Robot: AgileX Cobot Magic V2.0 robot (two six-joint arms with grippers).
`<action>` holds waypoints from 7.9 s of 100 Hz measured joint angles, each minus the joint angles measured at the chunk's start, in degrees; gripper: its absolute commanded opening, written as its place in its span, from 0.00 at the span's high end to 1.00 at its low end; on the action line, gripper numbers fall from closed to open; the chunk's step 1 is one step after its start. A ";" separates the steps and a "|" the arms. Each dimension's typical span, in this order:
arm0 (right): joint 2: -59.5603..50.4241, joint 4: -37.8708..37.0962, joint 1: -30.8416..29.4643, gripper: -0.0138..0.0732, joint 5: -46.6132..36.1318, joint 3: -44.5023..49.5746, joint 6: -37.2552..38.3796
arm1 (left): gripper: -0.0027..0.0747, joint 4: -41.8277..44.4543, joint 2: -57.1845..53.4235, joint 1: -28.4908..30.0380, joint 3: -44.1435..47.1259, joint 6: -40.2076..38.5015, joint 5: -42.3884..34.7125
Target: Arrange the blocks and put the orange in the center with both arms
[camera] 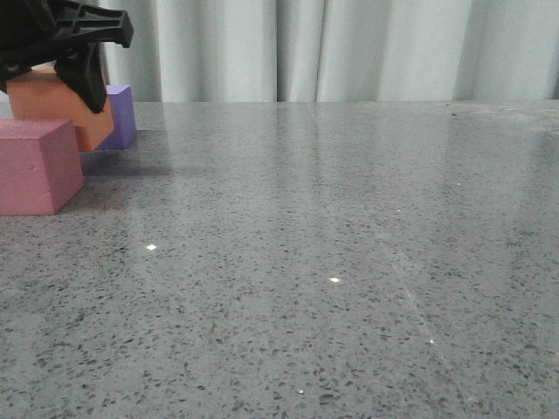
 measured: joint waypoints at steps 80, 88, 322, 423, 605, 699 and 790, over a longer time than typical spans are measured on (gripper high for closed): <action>0.00 0.00 0.00 0.08 0.13 0.00 0.00 | 0.84 -2.37 3.80 1.41 0.25 1.52 -2.07; 0.00 0.00 0.00 0.08 0.13 0.00 0.00 | 0.84 -2.37 3.80 1.41 0.25 1.66 -2.07; 0.00 0.00 0.00 0.08 1.02 0.00 0.00 | 0.18 -3.14 -55.22 1.41 26.02 8.99 17.31; 0.00 4.66 0.00 0.73 6.52 0.00 0.00 | 0.73 -4.78 -60.94 1.41 31.45 8.56 16.40; 0.00 4.78 0.00 0.92 7.00 0.00 0.00 | 0.99 -7.30 -80.51 13.75 57.91 20.78 -21.05; 0.00 4.88 0.00 0.92 7.07 0.00 0.00 | 0.99 -11.20 -90.52 15.64 68.71 22.06 -28.56; 0.00 4.88 0.00 0.92 7.07 0.64 0.00 | 0.99 -11.20 -90.52 15.64 68.71 22.06 -28.56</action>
